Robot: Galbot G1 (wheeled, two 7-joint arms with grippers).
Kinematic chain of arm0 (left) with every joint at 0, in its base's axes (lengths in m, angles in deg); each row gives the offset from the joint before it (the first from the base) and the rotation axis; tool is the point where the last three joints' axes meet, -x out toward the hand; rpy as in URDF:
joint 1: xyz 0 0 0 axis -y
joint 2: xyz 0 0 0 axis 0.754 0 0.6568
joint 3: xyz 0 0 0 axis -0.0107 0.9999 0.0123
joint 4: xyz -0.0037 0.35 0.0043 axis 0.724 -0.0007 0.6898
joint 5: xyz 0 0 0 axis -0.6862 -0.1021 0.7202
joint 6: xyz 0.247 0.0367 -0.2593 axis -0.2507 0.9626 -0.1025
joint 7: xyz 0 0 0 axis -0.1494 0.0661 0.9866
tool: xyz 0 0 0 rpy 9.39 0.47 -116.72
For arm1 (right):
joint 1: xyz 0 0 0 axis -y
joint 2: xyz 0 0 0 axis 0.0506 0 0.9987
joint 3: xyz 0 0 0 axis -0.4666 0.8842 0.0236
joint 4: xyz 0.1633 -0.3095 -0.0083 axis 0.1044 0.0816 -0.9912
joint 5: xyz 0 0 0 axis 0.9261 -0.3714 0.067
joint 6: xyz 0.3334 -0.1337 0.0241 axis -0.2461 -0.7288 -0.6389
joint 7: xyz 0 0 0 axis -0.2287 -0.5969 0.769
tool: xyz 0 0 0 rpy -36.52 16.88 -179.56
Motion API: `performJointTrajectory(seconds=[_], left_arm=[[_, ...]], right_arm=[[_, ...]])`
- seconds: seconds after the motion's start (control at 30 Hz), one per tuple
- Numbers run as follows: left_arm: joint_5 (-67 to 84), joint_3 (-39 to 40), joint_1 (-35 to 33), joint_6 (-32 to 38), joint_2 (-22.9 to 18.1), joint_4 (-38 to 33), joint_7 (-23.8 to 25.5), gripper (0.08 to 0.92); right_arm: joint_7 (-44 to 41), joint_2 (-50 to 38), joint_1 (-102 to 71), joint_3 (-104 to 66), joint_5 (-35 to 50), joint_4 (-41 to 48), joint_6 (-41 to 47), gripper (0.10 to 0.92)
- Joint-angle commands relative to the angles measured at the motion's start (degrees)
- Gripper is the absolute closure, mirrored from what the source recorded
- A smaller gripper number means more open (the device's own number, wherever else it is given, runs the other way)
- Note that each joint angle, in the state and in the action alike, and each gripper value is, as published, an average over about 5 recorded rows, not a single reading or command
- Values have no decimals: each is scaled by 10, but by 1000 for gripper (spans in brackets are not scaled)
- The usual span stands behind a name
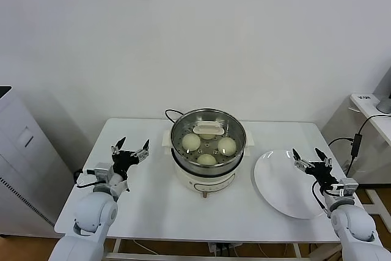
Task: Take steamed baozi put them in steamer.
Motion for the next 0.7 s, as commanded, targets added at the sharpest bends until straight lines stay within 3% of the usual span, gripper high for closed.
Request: performJointTrajectory(seconds=[0.03, 0.7], left_arm=[[17, -5, -8, 1, -7, 26, -2, 177], [-13, -5, -13, 0, -6, 40, 0, 177]], right_arm=[[2, 0, -1, 0, -2, 1, 4, 203], [0, 3, -4, 0, -21, 12, 15, 203]])
